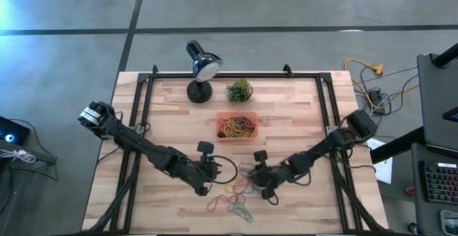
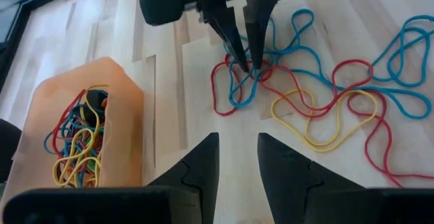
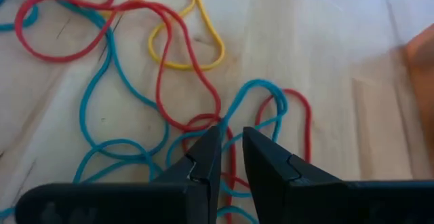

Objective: Pick and place rubber bands into bin
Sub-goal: Put the blue rubber band into the orange bin

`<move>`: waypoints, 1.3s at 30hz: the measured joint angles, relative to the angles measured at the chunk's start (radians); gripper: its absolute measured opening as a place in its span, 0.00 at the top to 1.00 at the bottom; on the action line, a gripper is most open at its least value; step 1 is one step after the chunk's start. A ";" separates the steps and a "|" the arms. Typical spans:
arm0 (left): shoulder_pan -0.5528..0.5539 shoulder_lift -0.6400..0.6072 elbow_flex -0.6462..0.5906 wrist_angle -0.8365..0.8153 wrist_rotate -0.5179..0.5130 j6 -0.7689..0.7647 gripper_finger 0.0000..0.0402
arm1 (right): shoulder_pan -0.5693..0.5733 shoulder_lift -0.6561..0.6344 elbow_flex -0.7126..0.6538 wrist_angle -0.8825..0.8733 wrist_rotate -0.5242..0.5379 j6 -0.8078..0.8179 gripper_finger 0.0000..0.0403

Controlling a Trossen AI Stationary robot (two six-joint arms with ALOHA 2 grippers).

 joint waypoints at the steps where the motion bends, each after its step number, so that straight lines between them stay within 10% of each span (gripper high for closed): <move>1: 0.000 0.000 0.000 -0.001 0.000 0.001 0.78 | -0.003 0.000 0.000 0.001 -0.017 0.000 0.86; 39: 0.000 -0.001 -0.005 -0.001 -0.024 0.002 0.78 | -0.019 -0.017 0.047 -0.096 -0.040 -0.025 0.98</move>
